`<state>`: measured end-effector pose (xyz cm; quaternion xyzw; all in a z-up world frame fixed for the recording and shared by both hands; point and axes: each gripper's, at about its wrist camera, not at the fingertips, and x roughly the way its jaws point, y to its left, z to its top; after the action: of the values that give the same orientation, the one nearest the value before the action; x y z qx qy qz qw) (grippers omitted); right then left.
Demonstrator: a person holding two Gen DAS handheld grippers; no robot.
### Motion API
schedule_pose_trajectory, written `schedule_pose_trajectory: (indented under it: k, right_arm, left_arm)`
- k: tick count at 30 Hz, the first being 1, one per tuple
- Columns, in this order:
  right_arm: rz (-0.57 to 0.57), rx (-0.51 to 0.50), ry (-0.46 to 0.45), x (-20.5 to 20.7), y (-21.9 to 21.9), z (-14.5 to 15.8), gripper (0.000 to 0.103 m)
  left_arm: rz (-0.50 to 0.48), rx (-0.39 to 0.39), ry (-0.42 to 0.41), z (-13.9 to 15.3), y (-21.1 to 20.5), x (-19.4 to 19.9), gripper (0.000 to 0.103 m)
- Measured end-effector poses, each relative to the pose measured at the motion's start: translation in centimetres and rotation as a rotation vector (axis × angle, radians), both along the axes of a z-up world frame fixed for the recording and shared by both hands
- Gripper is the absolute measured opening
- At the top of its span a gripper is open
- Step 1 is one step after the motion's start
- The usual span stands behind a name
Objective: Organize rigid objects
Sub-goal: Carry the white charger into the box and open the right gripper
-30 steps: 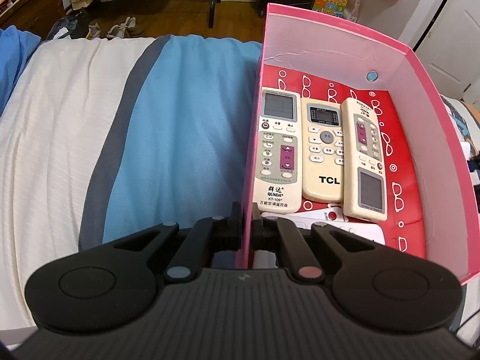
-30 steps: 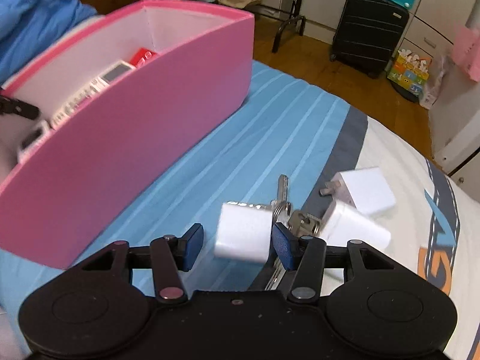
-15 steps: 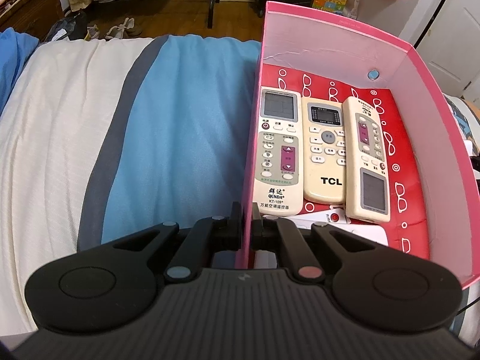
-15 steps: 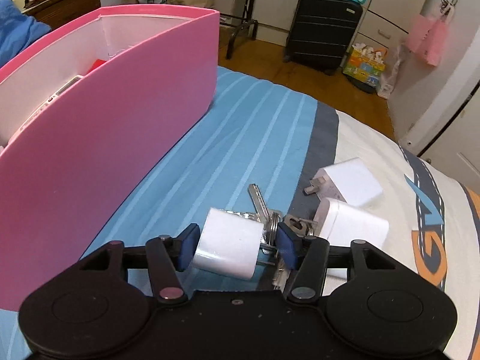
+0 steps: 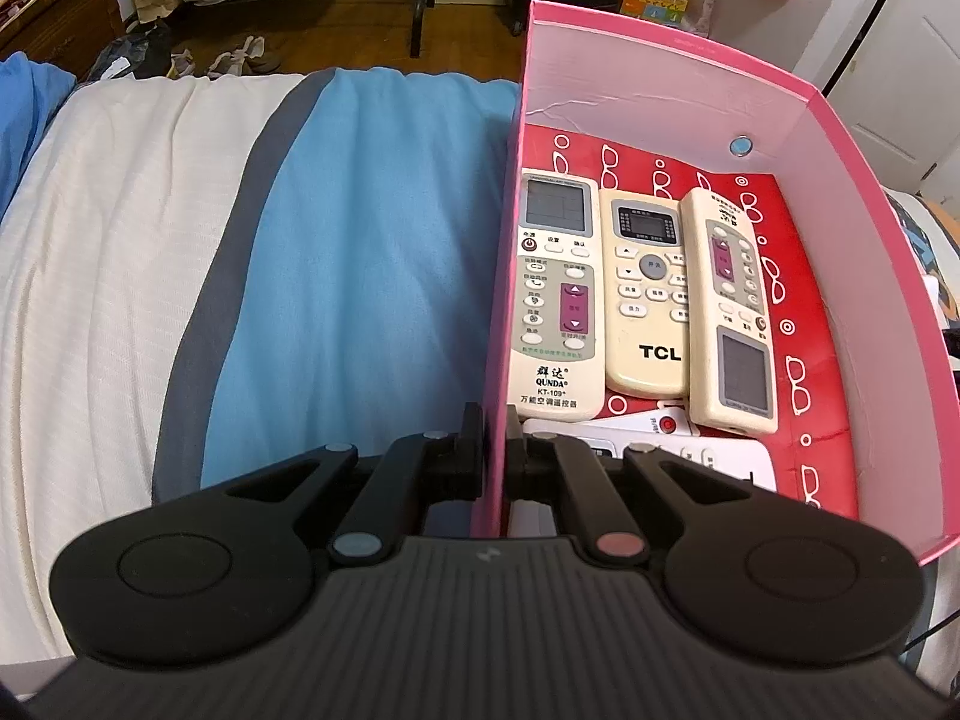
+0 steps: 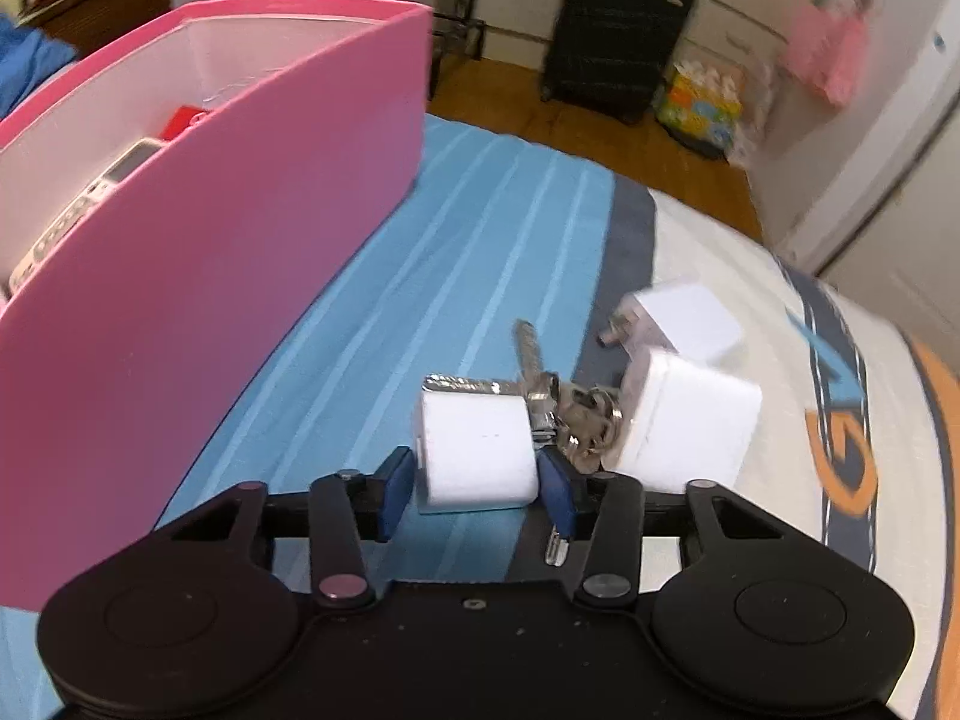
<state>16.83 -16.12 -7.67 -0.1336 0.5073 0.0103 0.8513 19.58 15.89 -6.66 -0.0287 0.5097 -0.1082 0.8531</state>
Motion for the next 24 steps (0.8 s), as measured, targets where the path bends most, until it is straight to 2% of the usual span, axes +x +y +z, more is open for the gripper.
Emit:
schedule_pose_trajectory:
  k: [2, 5, 10, 14, 18, 21, 24]
  right_arm:
    - [0.041, -0.017, -0.011, -0.3, 0.4, 0.1, 0.049]
    - [0.07, 0.012, -0.021, -1.2, 1.0, 1.0, 0.049]
    - [0.111, 0.022, -0.095, -2.9, 2.3, 4.1, 0.049]
    - [0.17, 0.131, -0.15, -3.9, 3.5, 8.5, 0.049]
    - [0.326, 0.259, -0.174, -4.6, 6.5, 12.5, 0.049]
    - [0.485, 0.272, -0.101, -4.2, 9.4, 13.6, 0.049]
    - [0.618, 0.188, 0.055, -2.3, 12.3, 13.0, 0.049]
  left_arm:
    - [-0.001, 0.0, 0.0, 0.0, 0.0, 0.0, 0.004]
    - [0.0, -0.001, 0.0, 0.0, 0.0, -0.1, 0.004]
    - [0.0, -0.002, 0.0, 0.1, 0.0, -0.1, 0.004]
    - [0.001, -0.004, 0.002, 0.1, 0.0, -0.1, 0.004]
    - [0.01, -0.003, 0.007, 0.1, -0.1, 0.0, 0.004]
    - [0.01, 0.005, 0.005, 0.1, -0.3, 0.1, 0.004]
    - [0.012, 0.002, 0.007, 0.0, -0.2, 0.1, 0.004]
